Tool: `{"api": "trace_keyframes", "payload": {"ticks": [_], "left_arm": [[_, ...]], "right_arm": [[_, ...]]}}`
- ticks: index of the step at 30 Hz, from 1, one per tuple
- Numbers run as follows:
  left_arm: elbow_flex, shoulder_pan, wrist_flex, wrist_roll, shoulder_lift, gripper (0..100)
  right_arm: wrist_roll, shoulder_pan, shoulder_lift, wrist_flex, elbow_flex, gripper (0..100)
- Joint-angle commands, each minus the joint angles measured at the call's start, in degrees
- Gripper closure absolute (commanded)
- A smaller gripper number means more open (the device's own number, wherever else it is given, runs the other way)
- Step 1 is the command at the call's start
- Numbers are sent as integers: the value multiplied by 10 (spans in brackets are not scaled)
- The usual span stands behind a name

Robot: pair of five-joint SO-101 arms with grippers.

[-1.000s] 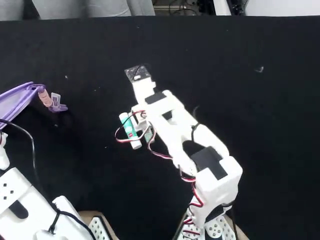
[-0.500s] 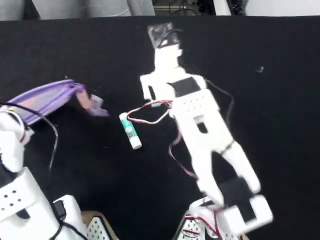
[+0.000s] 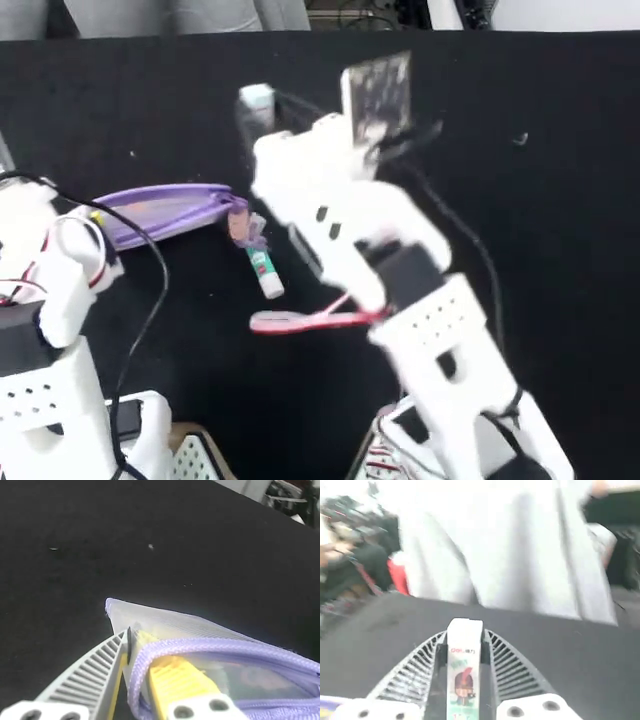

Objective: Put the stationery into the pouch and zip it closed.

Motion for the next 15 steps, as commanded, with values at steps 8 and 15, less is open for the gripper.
{"api": "trace_keyframes", "payload": {"ticks": [8, 15], "left_arm": [[-23, 53, -4, 3, 84, 971], [-23, 51, -5, 5, 92, 971]], "right_arm": [[-1, -83, -76, -299, 167, 988], [-1, -119, -76, -360, 222, 988]]}}
